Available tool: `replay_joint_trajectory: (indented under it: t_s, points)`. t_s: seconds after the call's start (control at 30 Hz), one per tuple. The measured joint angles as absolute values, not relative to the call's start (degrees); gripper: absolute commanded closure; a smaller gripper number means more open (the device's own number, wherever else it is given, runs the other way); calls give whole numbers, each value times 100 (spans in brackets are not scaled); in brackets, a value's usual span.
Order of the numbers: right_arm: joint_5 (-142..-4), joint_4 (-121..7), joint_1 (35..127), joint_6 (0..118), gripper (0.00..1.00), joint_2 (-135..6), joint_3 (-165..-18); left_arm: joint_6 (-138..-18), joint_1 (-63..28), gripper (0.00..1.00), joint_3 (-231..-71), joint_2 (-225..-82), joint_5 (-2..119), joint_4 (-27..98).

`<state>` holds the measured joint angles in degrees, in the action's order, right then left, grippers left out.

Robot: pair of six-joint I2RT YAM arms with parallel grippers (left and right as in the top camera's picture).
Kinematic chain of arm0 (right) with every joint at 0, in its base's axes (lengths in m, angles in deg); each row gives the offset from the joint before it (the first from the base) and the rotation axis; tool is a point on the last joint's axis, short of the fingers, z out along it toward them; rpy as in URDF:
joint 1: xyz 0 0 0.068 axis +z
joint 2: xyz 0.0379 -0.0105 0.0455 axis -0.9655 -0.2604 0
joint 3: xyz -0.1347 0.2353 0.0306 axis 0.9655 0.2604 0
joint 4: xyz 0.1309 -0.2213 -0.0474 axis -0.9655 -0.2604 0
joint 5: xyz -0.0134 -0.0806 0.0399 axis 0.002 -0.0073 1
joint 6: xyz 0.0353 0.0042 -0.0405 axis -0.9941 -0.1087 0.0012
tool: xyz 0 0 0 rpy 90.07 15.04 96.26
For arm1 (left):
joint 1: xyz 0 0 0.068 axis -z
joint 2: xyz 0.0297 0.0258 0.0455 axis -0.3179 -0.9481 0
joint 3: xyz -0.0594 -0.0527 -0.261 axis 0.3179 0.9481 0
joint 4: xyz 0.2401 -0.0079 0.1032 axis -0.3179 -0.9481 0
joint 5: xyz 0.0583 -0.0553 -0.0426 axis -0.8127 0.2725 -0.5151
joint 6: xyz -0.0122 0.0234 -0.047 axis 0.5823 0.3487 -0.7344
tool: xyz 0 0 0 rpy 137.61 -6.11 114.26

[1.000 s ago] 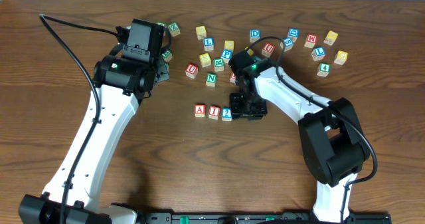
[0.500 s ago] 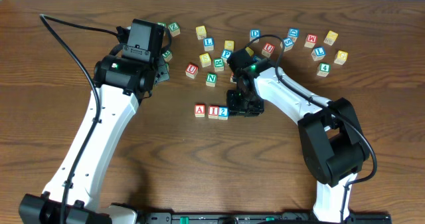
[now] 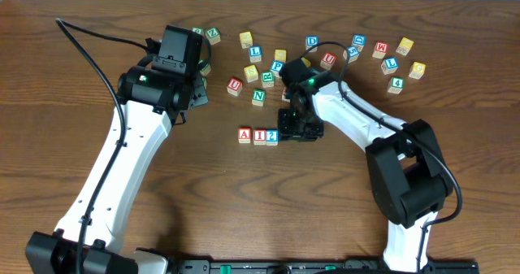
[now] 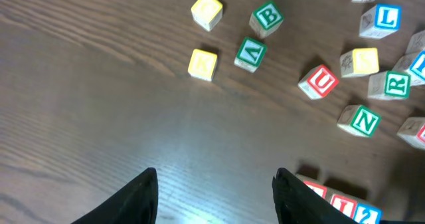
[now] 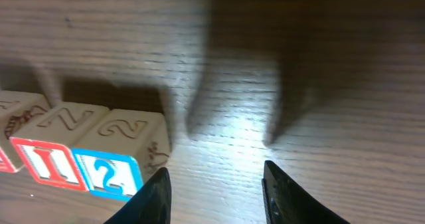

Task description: Spell out AI2

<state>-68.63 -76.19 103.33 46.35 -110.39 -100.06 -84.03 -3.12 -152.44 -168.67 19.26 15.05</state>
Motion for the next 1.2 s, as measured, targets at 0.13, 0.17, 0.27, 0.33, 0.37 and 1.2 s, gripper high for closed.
replay_joint_trajectory:
  t_s: [0.13,0.17,0.27,0.33,0.37,1.2]
  points:
    - [-6848,-7745,10191,4652,60,-11039,-10047,-8403,-312,48,-15226,-16867,2050,1385]
    - [-6848,-7798,10163,4654,60,-11039,-10049,-8401,-312,49,-15204,-16867,2068,1387]
    - [-6850,-8001,10102,4654,60,-11039,-10049,-8421,-312,65,-15058,-16867,2122,1396]
    - [-6846,-8049,10073,4654,57,-11039,-10049,-8414,-312,75,-14929,-16872,2157,1426]
    - [-6850,-8051,10073,4659,56,-11039,-10049,-8394,-312,78,-14868,-16896,2194,1450]
    - [-7224,-7724,10073,4667,50,-11039,-9879,-7437,220,92,-14721,-18830,3613,2008]
